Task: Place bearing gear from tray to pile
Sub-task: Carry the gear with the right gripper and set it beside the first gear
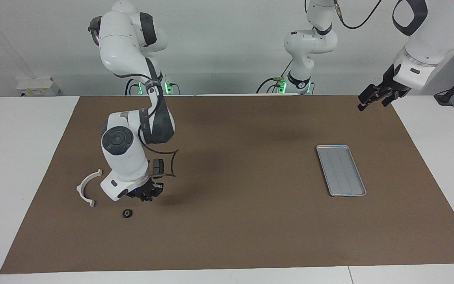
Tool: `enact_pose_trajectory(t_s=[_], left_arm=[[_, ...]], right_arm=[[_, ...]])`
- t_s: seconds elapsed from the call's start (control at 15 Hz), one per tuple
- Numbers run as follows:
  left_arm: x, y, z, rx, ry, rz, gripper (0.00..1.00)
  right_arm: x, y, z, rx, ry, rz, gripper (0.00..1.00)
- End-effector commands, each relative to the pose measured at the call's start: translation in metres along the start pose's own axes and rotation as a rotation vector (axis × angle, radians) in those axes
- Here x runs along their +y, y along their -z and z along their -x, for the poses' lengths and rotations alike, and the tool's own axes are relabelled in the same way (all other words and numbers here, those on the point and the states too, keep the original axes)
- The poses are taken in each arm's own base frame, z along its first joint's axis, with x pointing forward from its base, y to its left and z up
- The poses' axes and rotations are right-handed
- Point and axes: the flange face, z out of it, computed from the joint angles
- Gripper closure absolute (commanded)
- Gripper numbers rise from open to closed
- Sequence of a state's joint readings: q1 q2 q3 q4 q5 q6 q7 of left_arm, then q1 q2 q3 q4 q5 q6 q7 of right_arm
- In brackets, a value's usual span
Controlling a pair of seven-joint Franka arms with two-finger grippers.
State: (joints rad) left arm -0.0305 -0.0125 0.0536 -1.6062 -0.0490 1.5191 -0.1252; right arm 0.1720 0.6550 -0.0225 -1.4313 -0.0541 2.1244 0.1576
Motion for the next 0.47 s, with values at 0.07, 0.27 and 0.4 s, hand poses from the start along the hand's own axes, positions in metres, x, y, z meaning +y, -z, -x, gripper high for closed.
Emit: enact_pose_trajectory(t_s=[0.07,0.27,0.4], left_arm=[[-0.002,0.002,0.003,-0.008,-0.005,-0.016,0.0],[-0.002,0.001,0.003,-0.009,-0.005,-0.016,0.0],[-0.002,0.002,0.003,-0.008,-0.005,-0.016,0.0]], right_arm=[[0.01,-0.022,0.005,0.037,0.034,-0.021,1.0],[0.011,-0.029,0.006,0.054,0.03,-0.022,1.0],[0.01,-0.028,0.006,0.052,0.03,-0.023,1.0]])
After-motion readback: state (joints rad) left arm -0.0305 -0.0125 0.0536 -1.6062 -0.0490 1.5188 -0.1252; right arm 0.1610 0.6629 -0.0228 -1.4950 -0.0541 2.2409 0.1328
